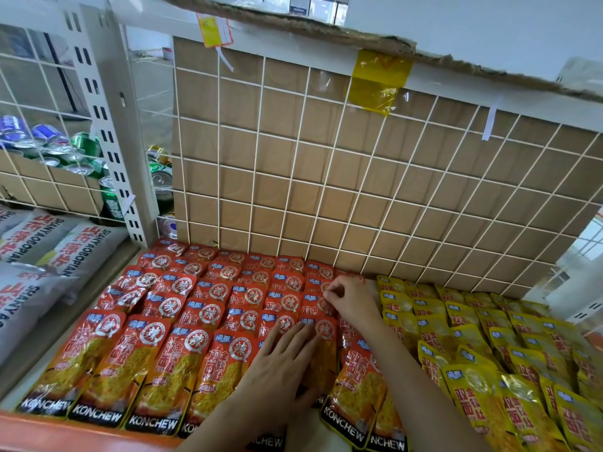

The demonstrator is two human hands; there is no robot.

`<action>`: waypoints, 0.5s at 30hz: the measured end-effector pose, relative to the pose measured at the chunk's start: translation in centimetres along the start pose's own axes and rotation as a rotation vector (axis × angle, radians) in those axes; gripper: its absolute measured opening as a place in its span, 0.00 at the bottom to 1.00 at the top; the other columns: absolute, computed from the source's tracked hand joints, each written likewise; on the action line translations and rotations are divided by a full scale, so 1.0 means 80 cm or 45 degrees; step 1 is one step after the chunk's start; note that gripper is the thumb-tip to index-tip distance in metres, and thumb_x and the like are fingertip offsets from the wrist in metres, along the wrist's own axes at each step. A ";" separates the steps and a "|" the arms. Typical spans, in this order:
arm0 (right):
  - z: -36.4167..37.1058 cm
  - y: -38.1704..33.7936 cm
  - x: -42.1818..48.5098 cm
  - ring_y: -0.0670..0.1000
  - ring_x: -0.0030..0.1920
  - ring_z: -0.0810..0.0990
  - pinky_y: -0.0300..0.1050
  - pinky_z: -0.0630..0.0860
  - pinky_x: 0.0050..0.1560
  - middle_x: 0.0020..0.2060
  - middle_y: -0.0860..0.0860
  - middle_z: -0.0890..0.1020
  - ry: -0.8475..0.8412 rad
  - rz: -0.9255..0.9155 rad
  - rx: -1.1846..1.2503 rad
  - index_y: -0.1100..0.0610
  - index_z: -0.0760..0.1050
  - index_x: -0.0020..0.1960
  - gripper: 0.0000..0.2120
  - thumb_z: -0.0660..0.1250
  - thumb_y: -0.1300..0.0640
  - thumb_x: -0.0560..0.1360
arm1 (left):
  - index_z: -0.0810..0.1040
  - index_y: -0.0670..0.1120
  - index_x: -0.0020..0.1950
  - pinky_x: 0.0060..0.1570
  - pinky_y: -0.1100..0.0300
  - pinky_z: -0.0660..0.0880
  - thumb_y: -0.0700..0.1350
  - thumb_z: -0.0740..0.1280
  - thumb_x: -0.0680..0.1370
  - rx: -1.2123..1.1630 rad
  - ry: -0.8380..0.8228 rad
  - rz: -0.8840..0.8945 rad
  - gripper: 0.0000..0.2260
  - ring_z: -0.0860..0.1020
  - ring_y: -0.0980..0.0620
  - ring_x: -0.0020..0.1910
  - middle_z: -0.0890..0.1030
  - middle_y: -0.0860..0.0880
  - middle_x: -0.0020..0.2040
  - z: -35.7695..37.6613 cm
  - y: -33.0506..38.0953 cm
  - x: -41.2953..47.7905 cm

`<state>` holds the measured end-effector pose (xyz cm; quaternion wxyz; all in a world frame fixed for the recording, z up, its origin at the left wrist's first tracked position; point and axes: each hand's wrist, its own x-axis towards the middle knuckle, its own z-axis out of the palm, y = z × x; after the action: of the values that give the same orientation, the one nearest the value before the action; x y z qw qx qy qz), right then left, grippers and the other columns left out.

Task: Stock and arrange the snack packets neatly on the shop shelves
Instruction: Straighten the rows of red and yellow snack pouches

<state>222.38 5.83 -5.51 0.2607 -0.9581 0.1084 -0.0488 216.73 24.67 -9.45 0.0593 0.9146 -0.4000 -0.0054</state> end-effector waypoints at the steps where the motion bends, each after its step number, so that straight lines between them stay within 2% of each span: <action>1: 0.001 0.001 0.000 0.43 0.48 0.73 0.34 0.68 0.45 0.48 0.46 0.78 0.051 -0.016 0.007 0.53 0.75 0.46 0.03 0.65 0.53 0.76 | 0.73 0.50 0.67 0.64 0.50 0.58 0.65 0.45 0.78 -0.007 0.007 0.019 0.30 0.71 0.53 0.67 0.74 0.51 0.67 -0.001 0.000 0.000; 3: 0.001 0.002 0.003 0.46 0.52 0.75 0.39 0.72 0.51 0.50 0.48 0.79 0.153 -0.033 0.021 0.54 0.76 0.49 0.05 0.66 0.53 0.75 | 0.72 0.50 0.67 0.65 0.51 0.59 0.64 0.49 0.78 -0.020 0.038 0.045 0.27 0.71 0.53 0.67 0.74 0.52 0.67 -0.004 0.001 0.001; 5: 0.000 0.003 0.005 0.47 0.56 0.75 0.42 0.72 0.56 0.55 0.48 0.78 0.142 -0.046 -0.006 0.54 0.76 0.55 0.10 0.65 0.52 0.76 | 0.68 0.50 0.71 0.72 0.50 0.54 0.64 0.52 0.76 -0.041 0.052 0.035 0.29 0.66 0.53 0.70 0.69 0.51 0.71 -0.017 0.005 0.003; 6: 0.000 0.003 0.005 0.48 0.59 0.74 0.42 0.71 0.59 0.58 0.48 0.77 0.101 -0.061 -0.042 0.54 0.75 0.59 0.13 0.64 0.52 0.77 | 0.61 0.50 0.75 0.75 0.51 0.46 0.64 0.50 0.76 -0.064 0.039 0.047 0.31 0.59 0.53 0.74 0.60 0.51 0.75 -0.024 0.008 0.005; 8: 0.000 0.002 0.006 0.47 0.63 0.71 0.42 0.66 0.62 0.63 0.48 0.75 0.033 -0.090 -0.103 0.52 0.72 0.64 0.16 0.63 0.50 0.77 | 0.44 0.51 0.78 0.69 0.55 0.30 0.66 0.45 0.76 -0.113 0.011 0.083 0.34 0.39 0.55 0.75 0.41 0.54 0.76 -0.029 0.012 0.012; 9: 0.001 0.002 0.005 0.47 0.64 0.71 0.41 0.65 0.62 0.63 0.47 0.74 0.027 -0.101 -0.111 0.52 0.72 0.64 0.17 0.63 0.50 0.77 | 0.40 0.51 0.77 0.66 0.56 0.26 0.68 0.42 0.75 -0.141 -0.033 0.082 0.36 0.34 0.55 0.73 0.37 0.55 0.75 -0.031 0.014 0.015; 11: 0.003 0.003 0.004 0.47 0.63 0.71 0.39 0.64 0.59 0.61 0.47 0.75 0.070 -0.131 -0.109 0.52 0.74 0.60 0.14 0.63 0.49 0.76 | 0.38 0.51 0.77 0.63 0.55 0.23 0.70 0.39 0.72 -0.106 -0.072 0.080 0.39 0.31 0.55 0.71 0.36 0.53 0.75 -0.029 0.015 0.019; 13: 0.005 0.003 0.002 0.47 0.60 0.71 0.37 0.62 0.54 0.58 0.48 0.74 0.074 -0.161 -0.131 0.52 0.77 0.55 0.11 0.64 0.48 0.76 | 0.38 0.51 0.77 0.63 0.55 0.23 0.69 0.42 0.74 -0.086 -0.087 0.068 0.37 0.30 0.55 0.70 0.37 0.51 0.77 -0.025 0.013 0.022; 15: 0.006 0.003 0.000 0.47 0.60 0.69 0.36 0.59 0.54 0.57 0.48 0.73 0.039 -0.170 -0.131 0.53 0.77 0.53 0.11 0.64 0.48 0.76 | 0.38 0.51 0.77 0.63 0.55 0.23 0.66 0.44 0.74 -0.072 -0.092 0.069 0.37 0.29 0.55 0.69 0.37 0.51 0.77 -0.023 0.013 0.021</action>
<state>222.43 5.83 -6.04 0.2055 -0.9744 0.0508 -0.0750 217.20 22.90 -7.45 0.0710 0.9005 -0.4263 -0.0481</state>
